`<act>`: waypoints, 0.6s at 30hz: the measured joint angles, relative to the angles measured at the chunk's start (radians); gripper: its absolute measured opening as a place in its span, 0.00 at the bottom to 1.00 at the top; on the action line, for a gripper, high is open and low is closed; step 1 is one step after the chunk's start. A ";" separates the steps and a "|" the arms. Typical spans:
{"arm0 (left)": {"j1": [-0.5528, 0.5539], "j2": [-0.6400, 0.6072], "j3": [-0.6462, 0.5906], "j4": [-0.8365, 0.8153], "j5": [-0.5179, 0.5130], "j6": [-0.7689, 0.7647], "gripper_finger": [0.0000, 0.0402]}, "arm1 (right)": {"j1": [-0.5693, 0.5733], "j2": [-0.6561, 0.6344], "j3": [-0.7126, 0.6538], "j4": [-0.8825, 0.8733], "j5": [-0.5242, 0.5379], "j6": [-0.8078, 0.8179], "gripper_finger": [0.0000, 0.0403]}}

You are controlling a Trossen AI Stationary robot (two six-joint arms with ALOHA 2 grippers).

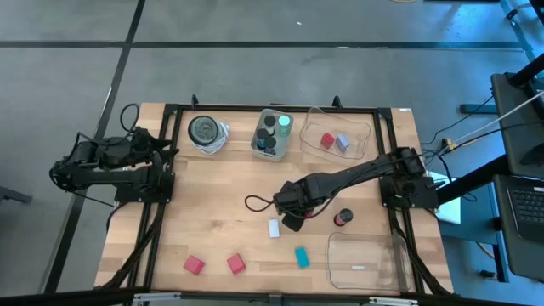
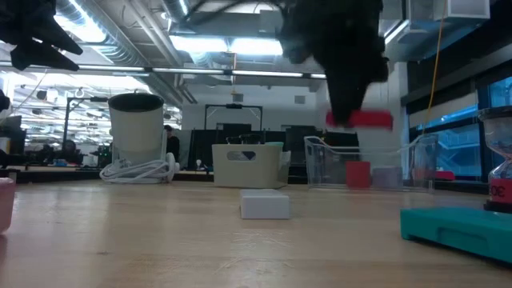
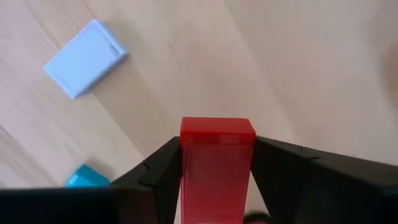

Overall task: Pick & Place Office items
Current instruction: Put the red digital timer into the bottom transparent bin

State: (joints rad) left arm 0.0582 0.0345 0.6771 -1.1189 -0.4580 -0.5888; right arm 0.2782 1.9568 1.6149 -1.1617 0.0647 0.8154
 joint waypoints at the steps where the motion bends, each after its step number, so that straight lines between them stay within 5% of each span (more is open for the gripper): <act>1: 0.000 0.000 0.000 0.000 0.000 0.000 0.59 | 0.006 0.000 0.032 -0.041 0.019 -0.013 0.40; 8: 0.000 0.000 0.000 0.000 0.000 0.000 0.59 | 0.071 -0.019 0.208 -0.315 0.086 -0.038 0.41; 18: 0.000 0.000 0.000 0.000 0.000 0.000 0.59 | 0.236 -0.162 0.203 -0.410 0.124 0.188 0.41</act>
State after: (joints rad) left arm 0.0582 0.0345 0.6772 -1.1188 -0.4580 -0.5888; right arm 0.5140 1.7946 1.8179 -1.5719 0.1884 1.0030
